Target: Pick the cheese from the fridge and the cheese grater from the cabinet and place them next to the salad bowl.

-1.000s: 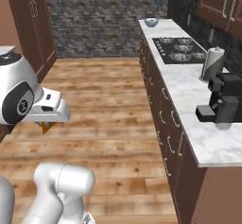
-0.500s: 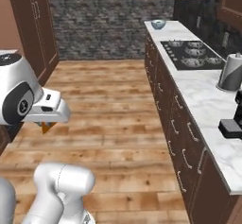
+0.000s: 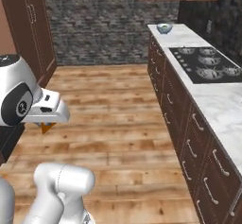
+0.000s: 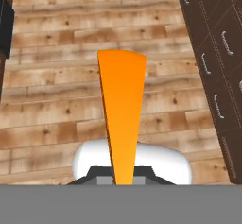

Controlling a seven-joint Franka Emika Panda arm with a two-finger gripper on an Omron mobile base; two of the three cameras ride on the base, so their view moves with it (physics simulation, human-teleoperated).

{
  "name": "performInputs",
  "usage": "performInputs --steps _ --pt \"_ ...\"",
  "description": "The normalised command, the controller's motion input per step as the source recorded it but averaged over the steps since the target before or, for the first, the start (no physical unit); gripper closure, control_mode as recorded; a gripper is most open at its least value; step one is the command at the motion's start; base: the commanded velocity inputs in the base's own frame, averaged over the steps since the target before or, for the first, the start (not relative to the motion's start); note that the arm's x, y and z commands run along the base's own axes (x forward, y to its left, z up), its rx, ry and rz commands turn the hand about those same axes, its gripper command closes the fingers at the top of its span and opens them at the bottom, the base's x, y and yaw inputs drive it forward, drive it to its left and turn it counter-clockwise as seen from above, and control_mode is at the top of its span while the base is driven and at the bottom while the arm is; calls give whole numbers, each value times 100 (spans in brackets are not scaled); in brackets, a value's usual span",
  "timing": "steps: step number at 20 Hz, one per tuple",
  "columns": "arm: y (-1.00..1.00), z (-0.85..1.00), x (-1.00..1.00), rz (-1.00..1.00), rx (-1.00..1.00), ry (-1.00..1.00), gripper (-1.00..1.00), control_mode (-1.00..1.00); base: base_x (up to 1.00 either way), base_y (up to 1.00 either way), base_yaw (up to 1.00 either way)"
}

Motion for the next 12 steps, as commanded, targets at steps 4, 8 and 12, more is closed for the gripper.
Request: performInputs --steps 4,8,12 --pt "0 0 0 0 0 0 100 100 87 56 -11" --pt "0 0 0 0 0 0 100 100 85 66 -10" --pt "0 0 0 0 0 0 100 100 90 51 -6"
